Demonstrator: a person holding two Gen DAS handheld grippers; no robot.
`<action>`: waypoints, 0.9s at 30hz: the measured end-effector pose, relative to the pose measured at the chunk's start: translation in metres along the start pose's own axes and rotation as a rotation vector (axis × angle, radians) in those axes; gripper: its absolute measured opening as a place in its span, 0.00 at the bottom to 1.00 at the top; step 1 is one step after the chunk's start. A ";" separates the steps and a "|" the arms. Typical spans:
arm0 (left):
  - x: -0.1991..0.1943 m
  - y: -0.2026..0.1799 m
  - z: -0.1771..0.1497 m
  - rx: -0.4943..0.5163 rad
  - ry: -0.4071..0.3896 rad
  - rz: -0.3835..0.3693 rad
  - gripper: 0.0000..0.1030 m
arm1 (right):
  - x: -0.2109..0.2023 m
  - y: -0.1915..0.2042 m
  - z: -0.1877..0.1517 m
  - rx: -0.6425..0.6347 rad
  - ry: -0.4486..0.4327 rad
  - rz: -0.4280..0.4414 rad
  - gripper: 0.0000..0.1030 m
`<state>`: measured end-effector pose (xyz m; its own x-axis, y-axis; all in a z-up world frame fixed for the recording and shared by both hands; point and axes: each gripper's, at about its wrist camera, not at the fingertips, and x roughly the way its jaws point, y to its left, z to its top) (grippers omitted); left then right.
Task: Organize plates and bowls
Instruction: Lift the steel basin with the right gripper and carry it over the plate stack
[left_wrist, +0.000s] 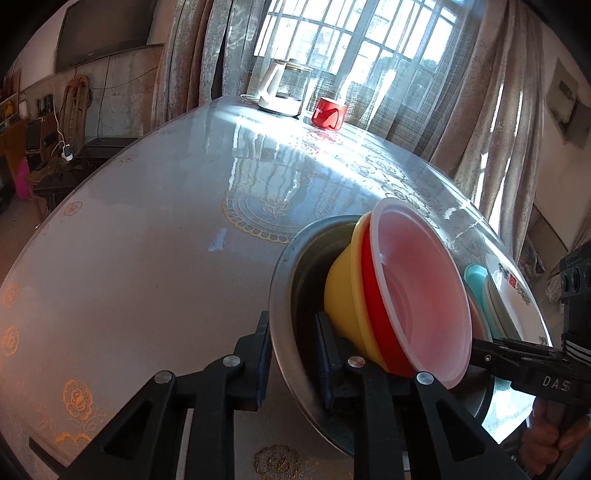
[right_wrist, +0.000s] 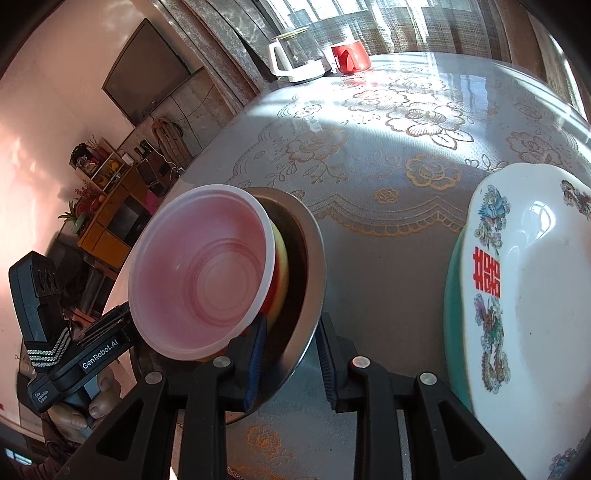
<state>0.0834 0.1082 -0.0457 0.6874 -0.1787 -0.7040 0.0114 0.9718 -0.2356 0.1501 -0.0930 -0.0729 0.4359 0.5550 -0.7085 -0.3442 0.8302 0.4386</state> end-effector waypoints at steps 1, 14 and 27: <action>-0.001 -0.001 -0.001 0.008 -0.001 -0.006 0.17 | 0.001 0.004 0.000 -0.015 -0.005 -0.017 0.24; -0.013 -0.006 -0.006 0.032 -0.030 -0.028 0.17 | -0.006 0.007 0.000 -0.051 -0.041 -0.051 0.22; -0.029 -0.029 0.001 0.065 -0.062 -0.035 0.17 | -0.038 0.004 -0.006 -0.038 -0.100 -0.044 0.22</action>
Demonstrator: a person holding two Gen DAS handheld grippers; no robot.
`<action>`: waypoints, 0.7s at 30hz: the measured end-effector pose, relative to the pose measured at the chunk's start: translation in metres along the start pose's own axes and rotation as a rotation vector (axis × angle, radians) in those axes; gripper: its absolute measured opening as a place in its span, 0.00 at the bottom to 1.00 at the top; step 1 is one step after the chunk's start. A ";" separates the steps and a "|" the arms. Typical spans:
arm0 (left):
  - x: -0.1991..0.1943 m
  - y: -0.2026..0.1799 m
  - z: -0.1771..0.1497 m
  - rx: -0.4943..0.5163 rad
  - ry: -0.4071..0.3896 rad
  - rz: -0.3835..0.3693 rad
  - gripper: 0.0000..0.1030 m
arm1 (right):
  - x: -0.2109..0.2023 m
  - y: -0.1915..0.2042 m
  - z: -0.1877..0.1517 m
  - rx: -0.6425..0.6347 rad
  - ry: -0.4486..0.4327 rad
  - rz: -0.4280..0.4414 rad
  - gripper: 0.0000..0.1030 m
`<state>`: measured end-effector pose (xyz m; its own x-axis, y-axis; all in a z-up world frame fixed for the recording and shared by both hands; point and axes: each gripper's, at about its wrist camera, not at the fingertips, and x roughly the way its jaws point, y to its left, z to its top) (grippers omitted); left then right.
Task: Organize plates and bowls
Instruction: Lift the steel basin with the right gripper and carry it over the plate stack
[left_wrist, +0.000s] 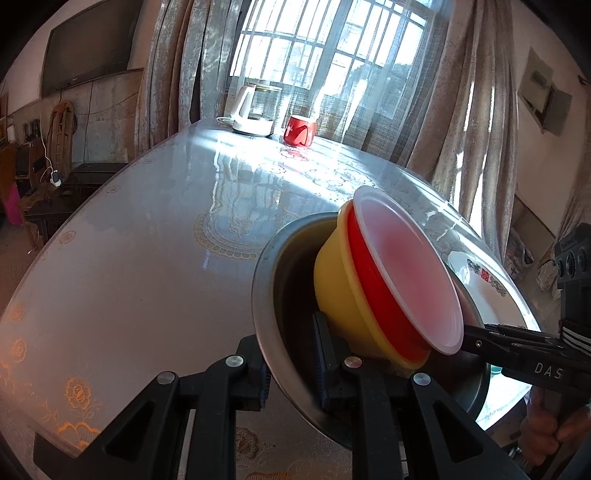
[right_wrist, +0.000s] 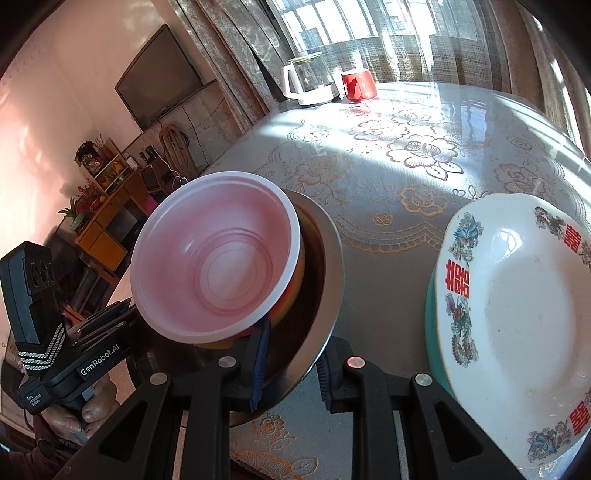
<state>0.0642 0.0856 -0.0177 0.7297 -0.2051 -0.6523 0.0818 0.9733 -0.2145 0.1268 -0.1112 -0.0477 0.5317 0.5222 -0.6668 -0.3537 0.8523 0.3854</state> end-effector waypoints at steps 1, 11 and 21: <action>-0.001 -0.002 0.001 0.003 -0.001 -0.002 0.17 | -0.002 0.000 0.000 0.000 -0.004 -0.001 0.22; -0.002 -0.027 0.007 0.045 0.003 -0.034 0.18 | -0.025 -0.013 -0.005 0.034 -0.042 -0.015 0.22; 0.002 -0.059 0.013 0.099 0.010 -0.081 0.19 | -0.055 -0.033 -0.009 0.080 -0.103 -0.032 0.22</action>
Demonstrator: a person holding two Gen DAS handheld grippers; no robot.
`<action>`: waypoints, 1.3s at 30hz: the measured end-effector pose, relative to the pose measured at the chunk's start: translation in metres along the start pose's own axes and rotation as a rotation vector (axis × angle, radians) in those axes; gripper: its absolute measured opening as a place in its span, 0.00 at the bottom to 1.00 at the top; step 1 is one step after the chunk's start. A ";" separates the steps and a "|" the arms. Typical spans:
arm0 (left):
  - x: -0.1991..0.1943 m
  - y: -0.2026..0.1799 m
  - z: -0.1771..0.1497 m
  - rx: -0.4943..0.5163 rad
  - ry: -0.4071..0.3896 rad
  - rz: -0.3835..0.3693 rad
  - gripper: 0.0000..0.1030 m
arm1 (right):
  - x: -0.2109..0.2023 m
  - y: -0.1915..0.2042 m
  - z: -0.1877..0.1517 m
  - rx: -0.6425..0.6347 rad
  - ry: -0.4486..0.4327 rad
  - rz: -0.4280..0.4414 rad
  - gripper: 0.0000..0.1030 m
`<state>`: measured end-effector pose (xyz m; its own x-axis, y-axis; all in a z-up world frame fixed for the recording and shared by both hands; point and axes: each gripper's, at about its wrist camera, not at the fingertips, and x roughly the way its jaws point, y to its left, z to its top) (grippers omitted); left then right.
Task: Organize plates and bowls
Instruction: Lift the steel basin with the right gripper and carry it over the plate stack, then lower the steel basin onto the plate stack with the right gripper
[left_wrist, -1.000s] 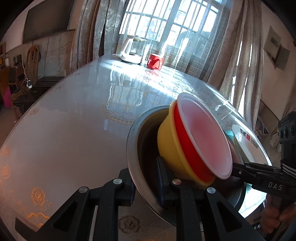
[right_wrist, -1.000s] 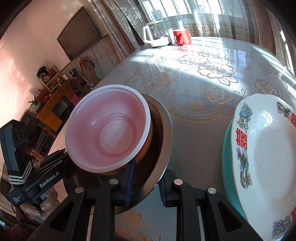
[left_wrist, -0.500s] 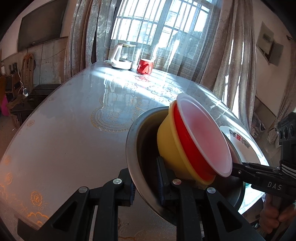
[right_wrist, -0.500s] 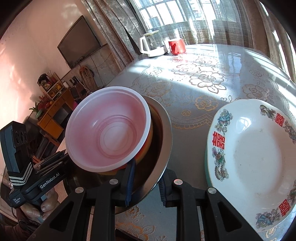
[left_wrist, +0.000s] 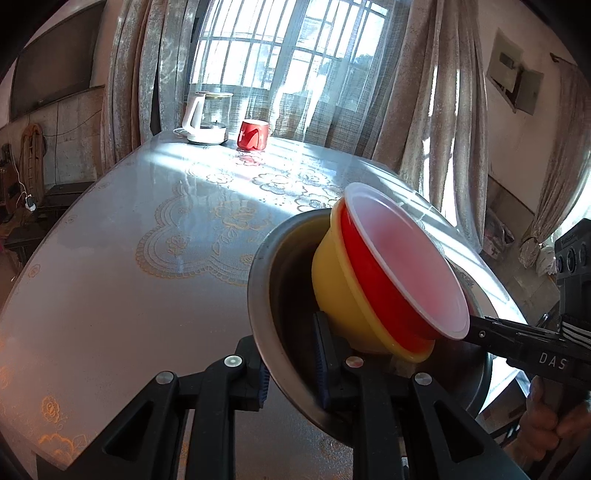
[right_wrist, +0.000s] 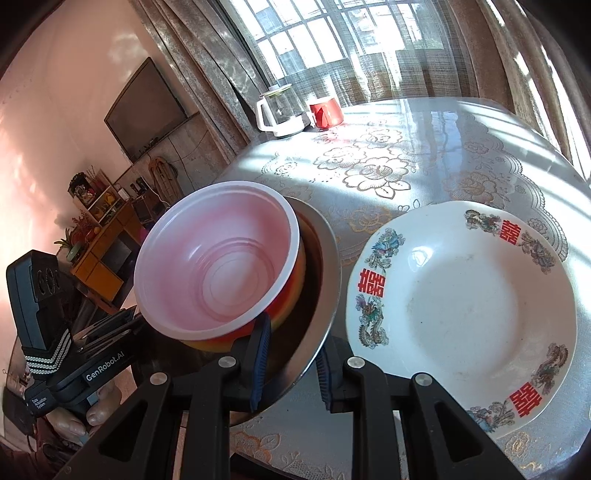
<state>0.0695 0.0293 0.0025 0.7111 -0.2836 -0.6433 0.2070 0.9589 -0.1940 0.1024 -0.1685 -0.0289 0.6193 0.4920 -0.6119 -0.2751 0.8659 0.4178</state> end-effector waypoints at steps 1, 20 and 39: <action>0.001 -0.003 0.001 0.006 0.002 -0.004 0.19 | -0.003 -0.003 0.000 0.007 -0.006 -0.003 0.22; 0.033 -0.091 0.035 0.147 0.023 -0.149 0.20 | -0.072 -0.064 -0.003 0.145 -0.156 -0.100 0.22; 0.094 -0.133 0.027 0.186 0.163 -0.182 0.21 | -0.071 -0.121 -0.014 0.294 -0.155 -0.207 0.22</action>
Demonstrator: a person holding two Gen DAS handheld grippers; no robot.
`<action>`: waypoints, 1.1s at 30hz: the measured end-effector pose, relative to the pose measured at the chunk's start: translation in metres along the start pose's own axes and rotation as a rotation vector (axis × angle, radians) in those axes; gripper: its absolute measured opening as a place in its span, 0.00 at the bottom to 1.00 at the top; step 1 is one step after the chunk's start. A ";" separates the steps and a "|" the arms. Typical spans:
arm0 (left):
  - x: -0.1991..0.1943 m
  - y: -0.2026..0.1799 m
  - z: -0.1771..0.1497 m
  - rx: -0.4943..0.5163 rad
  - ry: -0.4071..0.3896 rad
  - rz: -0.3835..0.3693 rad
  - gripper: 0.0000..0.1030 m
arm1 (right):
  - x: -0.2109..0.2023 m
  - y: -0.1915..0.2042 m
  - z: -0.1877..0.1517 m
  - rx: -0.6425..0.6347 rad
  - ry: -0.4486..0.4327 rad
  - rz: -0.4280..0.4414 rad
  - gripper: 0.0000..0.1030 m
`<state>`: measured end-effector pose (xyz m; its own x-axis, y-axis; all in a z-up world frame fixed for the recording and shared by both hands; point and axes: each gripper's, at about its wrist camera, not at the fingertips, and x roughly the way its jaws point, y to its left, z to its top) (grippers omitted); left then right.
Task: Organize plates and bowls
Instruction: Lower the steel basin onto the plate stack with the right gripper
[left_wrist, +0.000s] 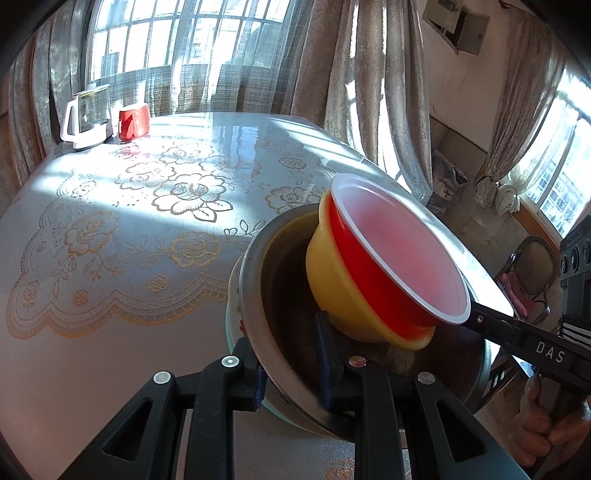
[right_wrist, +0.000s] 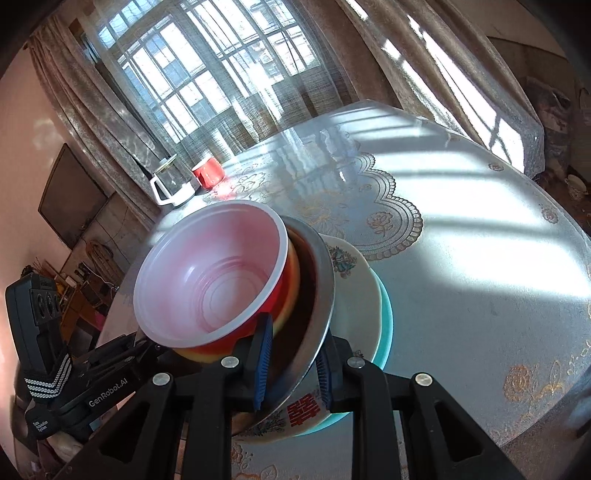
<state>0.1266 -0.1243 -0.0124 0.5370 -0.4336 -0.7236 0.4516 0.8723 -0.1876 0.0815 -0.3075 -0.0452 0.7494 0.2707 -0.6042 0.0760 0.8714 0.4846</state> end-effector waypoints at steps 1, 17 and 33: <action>0.002 0.001 -0.001 -0.003 0.005 -0.001 0.21 | 0.002 -0.001 -0.001 0.002 0.006 -0.004 0.22; -0.004 -0.008 -0.004 0.004 -0.017 0.043 0.35 | 0.008 -0.013 -0.003 0.023 0.013 -0.013 0.23; -0.033 0.000 -0.004 -0.038 -0.119 0.090 0.36 | -0.005 -0.017 -0.003 0.047 -0.026 -0.040 0.24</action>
<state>0.1062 -0.1087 0.0092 0.6557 -0.3751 -0.6553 0.3720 0.9157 -0.1519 0.0747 -0.3219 -0.0523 0.7622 0.2246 -0.6071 0.1364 0.8611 0.4898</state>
